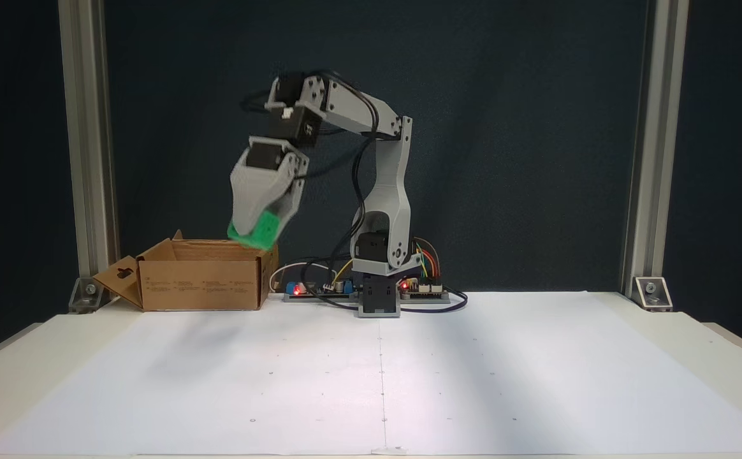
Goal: Grasp a green dice and put it in the bin.
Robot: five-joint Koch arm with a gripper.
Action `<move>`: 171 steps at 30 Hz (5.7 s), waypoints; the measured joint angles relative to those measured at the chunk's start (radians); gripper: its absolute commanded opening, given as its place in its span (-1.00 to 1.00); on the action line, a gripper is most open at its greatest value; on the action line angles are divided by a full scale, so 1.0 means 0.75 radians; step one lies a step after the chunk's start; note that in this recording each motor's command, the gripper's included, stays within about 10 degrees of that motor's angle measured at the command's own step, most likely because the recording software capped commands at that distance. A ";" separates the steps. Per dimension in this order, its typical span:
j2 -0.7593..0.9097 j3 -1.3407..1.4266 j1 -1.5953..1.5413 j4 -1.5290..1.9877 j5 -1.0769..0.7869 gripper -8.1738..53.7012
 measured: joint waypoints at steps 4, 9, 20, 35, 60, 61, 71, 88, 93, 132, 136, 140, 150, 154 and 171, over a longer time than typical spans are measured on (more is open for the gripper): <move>0.000 -0.022 0.043 0.045 0.000 -0.35; 0.000 -0.164 0.223 0.045 -0.002 -0.35; -0.002 -0.192 0.879 0.043 -0.080 -0.35; -0.511 -0.221 1.469 -0.213 -0.104 -0.35; -0.603 -0.221 1.509 -0.172 -0.112 0.03; -0.603 -0.221 1.509 -0.172 -0.112 0.21; -0.601 -0.221 1.509 -0.147 -0.112 0.43; -0.135 -0.235 1.242 -0.196 0.235 0.51; -0.057 -0.235 0.949 -0.194 0.331 0.65; 0.677 0.986 -0.834 -1.098 0.376 0.76; 0.683 1.129 -0.834 -1.244 0.376 0.76; 0.702 1.246 -0.834 -1.424 0.376 0.76; 0.699 1.282 -0.834 -1.761 0.376 0.76; 0.702 1.366 -0.834 -1.894 0.376 0.76; 0.702 1.679 -0.828 -2.420 0.376 0.77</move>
